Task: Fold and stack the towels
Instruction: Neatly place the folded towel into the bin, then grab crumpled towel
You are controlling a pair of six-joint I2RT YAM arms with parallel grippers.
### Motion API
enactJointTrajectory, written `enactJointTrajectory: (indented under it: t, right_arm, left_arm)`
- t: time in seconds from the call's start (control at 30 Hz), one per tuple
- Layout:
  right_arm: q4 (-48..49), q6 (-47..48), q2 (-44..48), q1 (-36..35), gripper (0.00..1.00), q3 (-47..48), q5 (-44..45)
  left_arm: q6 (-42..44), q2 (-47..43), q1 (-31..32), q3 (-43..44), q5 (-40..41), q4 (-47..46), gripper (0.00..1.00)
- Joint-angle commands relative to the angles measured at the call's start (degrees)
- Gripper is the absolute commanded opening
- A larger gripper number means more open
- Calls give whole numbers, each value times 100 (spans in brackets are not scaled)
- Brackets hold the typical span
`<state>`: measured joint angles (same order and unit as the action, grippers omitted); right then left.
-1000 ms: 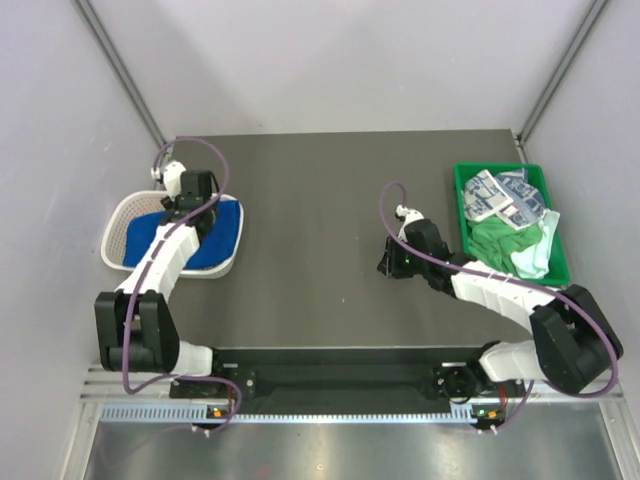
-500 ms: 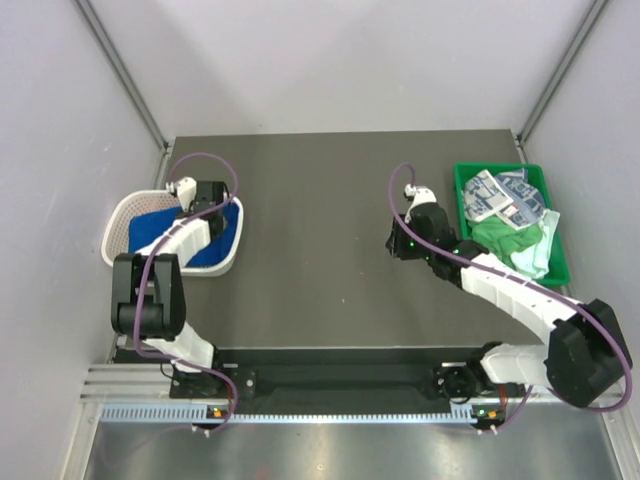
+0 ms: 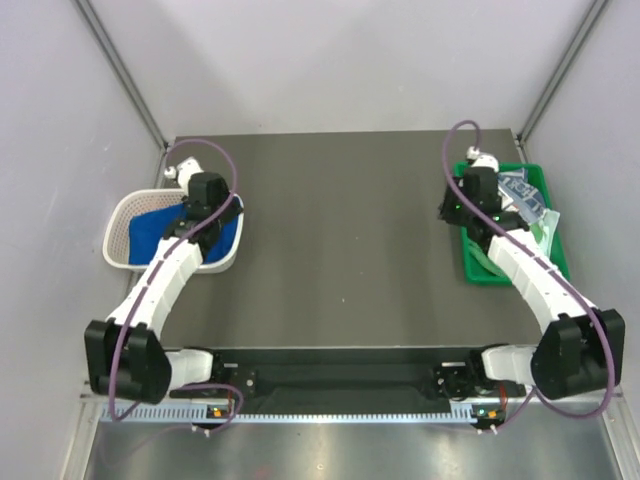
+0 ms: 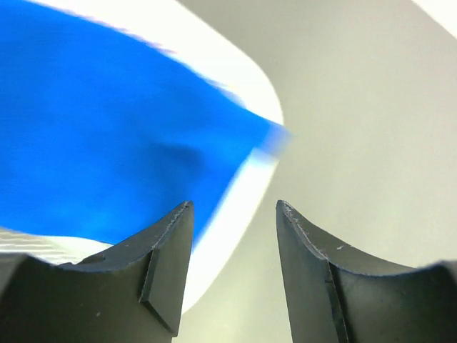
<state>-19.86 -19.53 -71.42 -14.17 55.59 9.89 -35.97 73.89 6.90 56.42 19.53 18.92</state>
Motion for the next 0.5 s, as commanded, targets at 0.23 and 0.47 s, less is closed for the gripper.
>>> enactJointTrajectory:
  t: [0.23,0.47]
  right_arm:
    - [-36,-42,-1417,1759,35,1267,154]
    - [-229,-95,-2551,2383,33,2157,407]
  left_arm:
    - [774,125,1946,711,-1926,788,54]
    - [951,56,2351,730,-2656,886,54]
